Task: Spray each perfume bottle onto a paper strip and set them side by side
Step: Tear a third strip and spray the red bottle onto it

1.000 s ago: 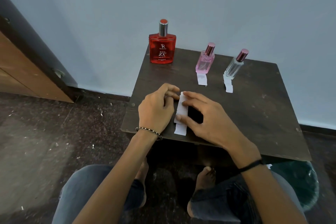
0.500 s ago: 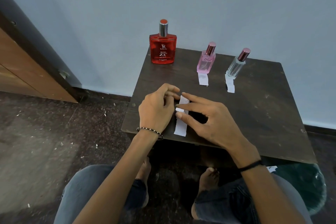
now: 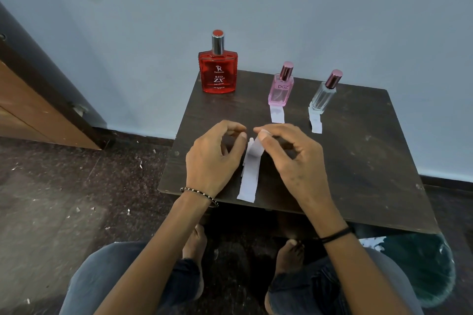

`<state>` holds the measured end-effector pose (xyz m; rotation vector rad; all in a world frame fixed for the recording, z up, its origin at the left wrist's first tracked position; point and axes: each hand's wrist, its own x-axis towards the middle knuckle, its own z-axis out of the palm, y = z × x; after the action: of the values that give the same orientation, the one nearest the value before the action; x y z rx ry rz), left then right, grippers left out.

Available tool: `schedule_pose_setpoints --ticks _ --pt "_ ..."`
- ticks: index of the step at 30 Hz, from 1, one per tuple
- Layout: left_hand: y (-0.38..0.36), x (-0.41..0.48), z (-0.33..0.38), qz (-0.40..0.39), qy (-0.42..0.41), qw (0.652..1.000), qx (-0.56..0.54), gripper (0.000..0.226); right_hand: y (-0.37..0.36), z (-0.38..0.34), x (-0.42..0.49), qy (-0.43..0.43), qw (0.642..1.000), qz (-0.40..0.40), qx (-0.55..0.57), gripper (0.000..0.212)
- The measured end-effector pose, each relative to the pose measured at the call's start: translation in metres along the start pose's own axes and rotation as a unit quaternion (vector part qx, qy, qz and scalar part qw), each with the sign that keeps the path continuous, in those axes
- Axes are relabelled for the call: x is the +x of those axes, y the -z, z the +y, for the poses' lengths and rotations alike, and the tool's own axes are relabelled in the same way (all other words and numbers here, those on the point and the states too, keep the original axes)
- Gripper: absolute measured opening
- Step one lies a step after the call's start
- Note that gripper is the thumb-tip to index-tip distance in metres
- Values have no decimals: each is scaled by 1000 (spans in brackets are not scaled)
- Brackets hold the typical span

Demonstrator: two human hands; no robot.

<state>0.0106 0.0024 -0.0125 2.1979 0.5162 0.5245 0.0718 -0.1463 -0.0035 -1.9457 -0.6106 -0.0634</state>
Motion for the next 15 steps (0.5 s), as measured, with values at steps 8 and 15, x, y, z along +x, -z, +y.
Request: schedule_pose_setpoints --ticks 8,15 --pt "0 -1 1 -34 -34 999 22 8 -2 9 1 -30 999 27 -20 23" --pt "0 1 -3 -38 -32 997 65 8 -5 9 4 -45 999 9 15 23"
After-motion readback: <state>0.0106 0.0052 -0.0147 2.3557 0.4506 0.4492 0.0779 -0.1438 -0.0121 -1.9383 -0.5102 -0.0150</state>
